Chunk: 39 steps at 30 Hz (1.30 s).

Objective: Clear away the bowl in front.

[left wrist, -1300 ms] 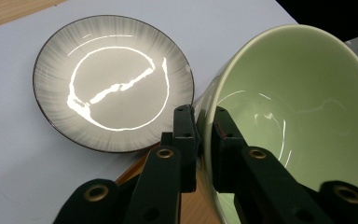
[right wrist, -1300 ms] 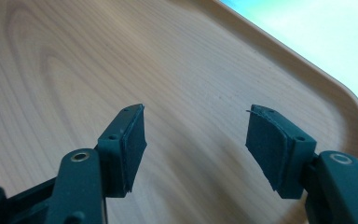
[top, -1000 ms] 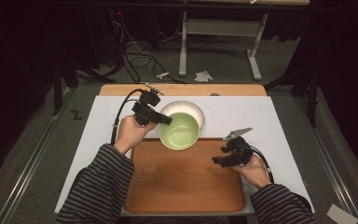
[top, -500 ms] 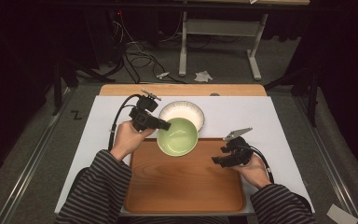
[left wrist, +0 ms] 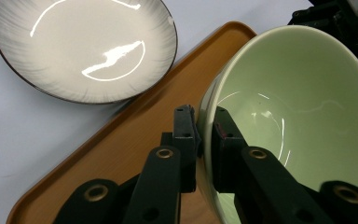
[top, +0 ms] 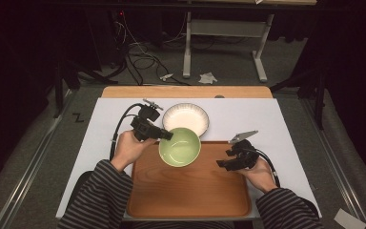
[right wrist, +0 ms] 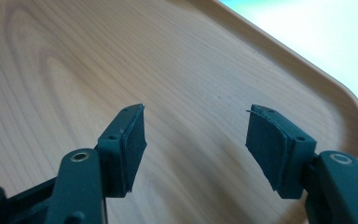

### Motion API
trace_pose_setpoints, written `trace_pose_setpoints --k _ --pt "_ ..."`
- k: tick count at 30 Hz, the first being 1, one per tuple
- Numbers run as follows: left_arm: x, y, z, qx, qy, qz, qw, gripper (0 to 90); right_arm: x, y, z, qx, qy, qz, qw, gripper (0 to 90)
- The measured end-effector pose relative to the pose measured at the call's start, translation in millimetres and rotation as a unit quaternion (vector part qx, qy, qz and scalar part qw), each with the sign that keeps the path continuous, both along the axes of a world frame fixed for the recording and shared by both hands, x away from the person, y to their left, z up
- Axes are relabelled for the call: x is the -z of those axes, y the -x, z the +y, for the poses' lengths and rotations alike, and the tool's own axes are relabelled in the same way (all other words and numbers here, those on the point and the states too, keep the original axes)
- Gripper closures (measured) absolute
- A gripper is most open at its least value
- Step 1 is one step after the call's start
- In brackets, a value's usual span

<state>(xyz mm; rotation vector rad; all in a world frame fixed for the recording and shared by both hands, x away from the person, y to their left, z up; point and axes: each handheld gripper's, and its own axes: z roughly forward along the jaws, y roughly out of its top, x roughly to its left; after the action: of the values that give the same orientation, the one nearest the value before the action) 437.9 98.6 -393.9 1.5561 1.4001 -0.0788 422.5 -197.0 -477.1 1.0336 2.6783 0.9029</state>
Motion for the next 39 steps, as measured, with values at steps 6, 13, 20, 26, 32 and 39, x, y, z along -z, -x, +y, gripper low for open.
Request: trace_pose_setpoints --k 6,13,20,26,32,39 --pt "7.4 3.2 -1.3 0.001 -0.006 0.004 1.0 83.0 0.0 0.1 0.0 -0.001 0.001 0.0 1.0 39.1" --pt "19.5 5.2 -5.5 0.003 -0.02 0.011 0.9997 83.0 -0.2 0.2 0.1 0.001 0.0 0.0 1.0 39.1" --pt "32.2 5.3 -9.9 0.008 -0.036 0.017 0.9992 82.9 -0.3 0.3 -0.1 0.001 0.0 0.0 1.0 39.1" --pt "40.0 4.7 -11.9 0.01 -0.039 0.027 0.9988 82.8 0.0 0.1 0.0 0.0 -0.001 0.002 1.0 39.1" --pt "47.0 4.6 -18.2 0.014 -0.044 0.031 0.9984 82.6 -0.1 0.2 0.0 -0.002 0.001 -0.001 1.0 39.1" --pt "54.0 2.2 -23.6 0.018 -0.049 0.041 0.9978 82.7 -0.2 0.1 -0.1 0.0 0.0 0.0 1.0 39.1"
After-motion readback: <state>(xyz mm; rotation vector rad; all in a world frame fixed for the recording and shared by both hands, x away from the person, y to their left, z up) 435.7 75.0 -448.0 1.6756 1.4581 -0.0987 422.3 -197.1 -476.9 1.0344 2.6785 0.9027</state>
